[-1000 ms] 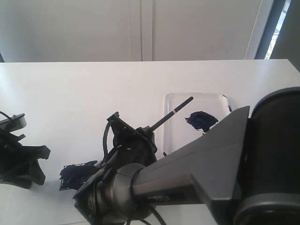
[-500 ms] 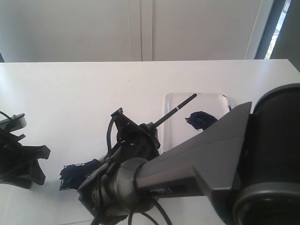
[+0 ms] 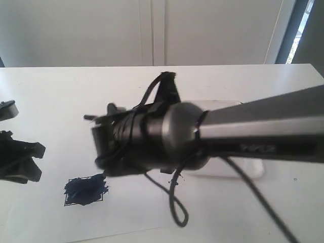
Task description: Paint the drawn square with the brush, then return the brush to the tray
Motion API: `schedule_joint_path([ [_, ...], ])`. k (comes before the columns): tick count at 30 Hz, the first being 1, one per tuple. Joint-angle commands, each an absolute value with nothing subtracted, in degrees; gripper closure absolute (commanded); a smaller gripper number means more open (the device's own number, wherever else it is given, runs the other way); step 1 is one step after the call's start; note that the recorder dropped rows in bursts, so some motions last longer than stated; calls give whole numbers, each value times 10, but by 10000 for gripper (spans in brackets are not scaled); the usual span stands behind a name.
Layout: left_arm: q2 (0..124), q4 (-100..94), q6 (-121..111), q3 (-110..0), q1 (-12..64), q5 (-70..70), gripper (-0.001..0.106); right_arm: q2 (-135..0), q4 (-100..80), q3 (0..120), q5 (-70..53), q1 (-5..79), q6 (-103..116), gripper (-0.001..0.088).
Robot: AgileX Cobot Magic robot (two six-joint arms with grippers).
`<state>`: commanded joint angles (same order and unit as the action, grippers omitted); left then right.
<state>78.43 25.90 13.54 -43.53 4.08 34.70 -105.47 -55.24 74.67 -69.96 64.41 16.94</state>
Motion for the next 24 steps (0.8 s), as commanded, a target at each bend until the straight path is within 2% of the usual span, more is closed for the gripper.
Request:
schedule_joint_path([
  [3, 724, 259, 138, -435, 41, 367, 985, -1011, -500, 741, -700, 610, 172, 868],
  [6, 662, 260, 138, -435, 41, 382, 997, -973, -454, 723, -700, 574, 166, 868],
  [9, 605, 259, 138, -434, 41, 405, 1053, -945, -423, 698, -700, 537, 164, 868],
  [17, 460, 239, 112, -433, 41, 472, 1053, -928, -338, 620, -695, 444, 130, 868],
  [24, 351, 188, 60, -428, 41, 525, 1053, -928, -207, 571, -589, 386, 104, 868],
])
